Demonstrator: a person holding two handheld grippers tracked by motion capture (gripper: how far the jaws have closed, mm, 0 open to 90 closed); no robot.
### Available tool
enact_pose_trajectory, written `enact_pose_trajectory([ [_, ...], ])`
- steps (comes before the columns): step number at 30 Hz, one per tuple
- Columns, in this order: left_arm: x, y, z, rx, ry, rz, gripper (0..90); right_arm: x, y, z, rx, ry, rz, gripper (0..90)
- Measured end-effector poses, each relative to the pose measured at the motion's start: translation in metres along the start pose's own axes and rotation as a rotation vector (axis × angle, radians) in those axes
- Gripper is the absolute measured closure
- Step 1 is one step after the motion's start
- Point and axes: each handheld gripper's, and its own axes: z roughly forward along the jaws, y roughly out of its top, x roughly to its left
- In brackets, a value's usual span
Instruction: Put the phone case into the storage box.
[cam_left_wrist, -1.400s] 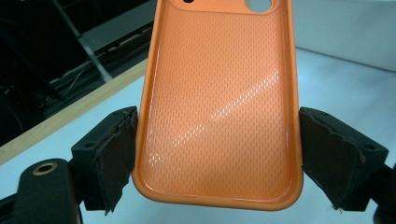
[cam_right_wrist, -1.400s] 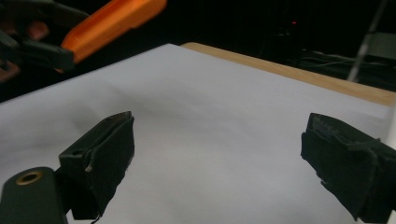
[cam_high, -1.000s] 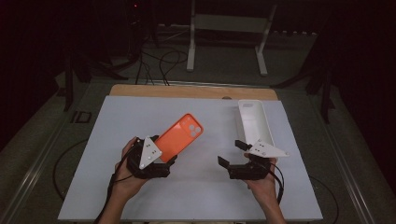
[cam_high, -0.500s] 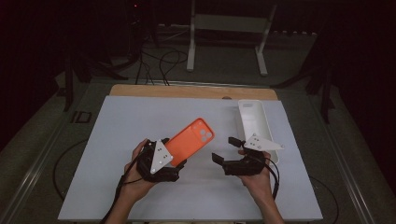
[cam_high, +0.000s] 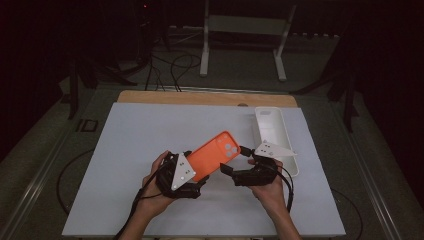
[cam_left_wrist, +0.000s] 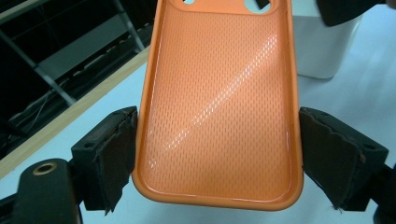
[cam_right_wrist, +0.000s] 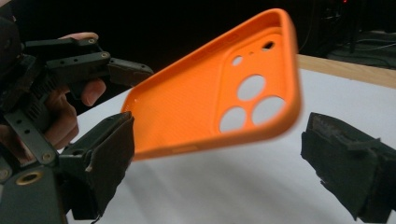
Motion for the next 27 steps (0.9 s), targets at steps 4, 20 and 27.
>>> enact_pose_trajectory([
  [4, -0.004, 0.002, 0.0, -0.011, -0.008, 0.008, 16.6, 0.0, 0.0, 0.002, 0.0, 0.01, 0.015, 9.6],
  [20, -0.014, 0.007, 0.008, -0.042, -0.036, 0.02, 16.5, -0.005, 0.004, 0.008, 0.003, 0.078, 0.177, 41.9],
  [27, -0.019, 0.004, 0.015, -0.01, -0.02, 0.046, 16.5, -0.003, 0.004, 0.008, 0.026, 0.089, 0.204, 67.1],
])
